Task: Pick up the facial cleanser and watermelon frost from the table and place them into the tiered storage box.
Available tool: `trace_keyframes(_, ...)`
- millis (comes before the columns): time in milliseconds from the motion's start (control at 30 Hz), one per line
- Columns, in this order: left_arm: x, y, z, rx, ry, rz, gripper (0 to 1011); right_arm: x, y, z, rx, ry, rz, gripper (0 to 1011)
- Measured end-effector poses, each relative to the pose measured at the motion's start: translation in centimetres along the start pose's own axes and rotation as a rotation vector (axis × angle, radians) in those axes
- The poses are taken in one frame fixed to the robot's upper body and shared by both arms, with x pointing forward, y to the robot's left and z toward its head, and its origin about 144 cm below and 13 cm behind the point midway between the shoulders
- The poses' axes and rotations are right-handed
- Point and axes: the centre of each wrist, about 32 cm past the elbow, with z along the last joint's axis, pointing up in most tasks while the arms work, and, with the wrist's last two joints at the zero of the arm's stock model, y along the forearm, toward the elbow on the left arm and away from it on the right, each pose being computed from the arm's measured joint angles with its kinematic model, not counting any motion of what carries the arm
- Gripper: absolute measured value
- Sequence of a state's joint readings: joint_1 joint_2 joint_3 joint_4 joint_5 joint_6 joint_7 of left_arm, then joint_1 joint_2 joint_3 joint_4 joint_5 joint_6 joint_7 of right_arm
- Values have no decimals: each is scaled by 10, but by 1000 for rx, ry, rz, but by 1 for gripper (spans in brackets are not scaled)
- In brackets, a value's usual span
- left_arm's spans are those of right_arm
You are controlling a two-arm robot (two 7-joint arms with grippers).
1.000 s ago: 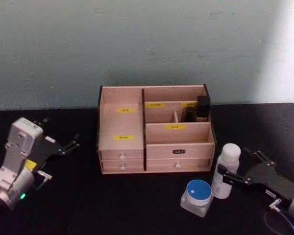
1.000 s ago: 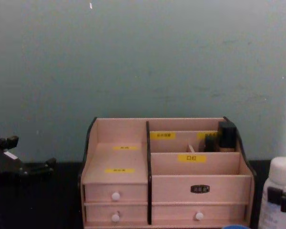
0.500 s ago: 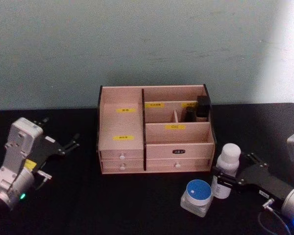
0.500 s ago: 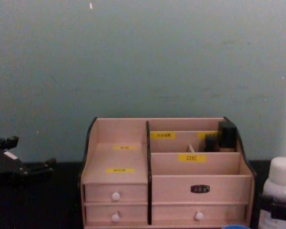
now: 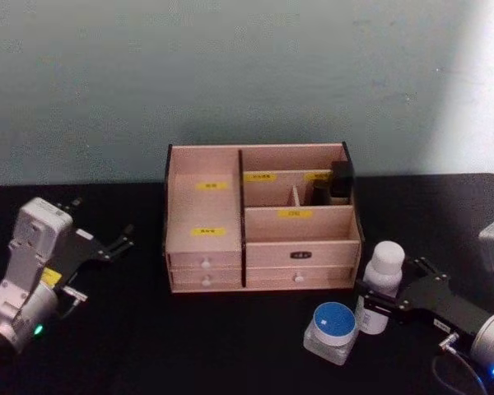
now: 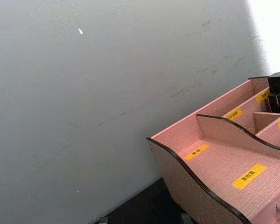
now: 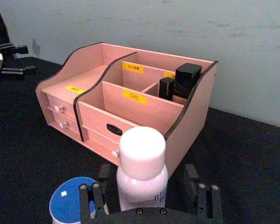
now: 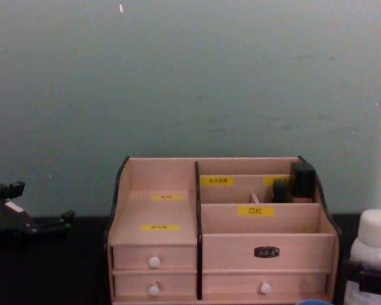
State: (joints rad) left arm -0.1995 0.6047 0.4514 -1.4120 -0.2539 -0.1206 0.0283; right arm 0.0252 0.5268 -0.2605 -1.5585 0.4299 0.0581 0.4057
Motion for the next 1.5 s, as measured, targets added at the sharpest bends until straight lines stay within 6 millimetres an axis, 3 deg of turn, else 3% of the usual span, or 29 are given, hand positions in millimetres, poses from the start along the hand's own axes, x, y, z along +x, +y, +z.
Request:
trace_keyframes(133, 0, 0, 0, 0, 0, 0, 1001, 0, 0, 0, 0, 0, 0, 996)
trace_keyframes(367, 0, 0, 0, 0, 0, 0, 1001, 0, 0, 0, 0, 0, 0, 848)
trace_keyframes(600, 0, 0, 0, 0, 0, 0, 1002, 0, -1, 0, 1, 0, 0, 613)
trace_keyframes(1233, 0, 0, 0, 0, 0, 0, 1001, 0, -4, 3, 21, 8, 8, 601)
trace_keyframes(1500, 0, 0, 0, 0, 0, 0, 1001, -4, -20, 20, 40, 5, 45, 602)
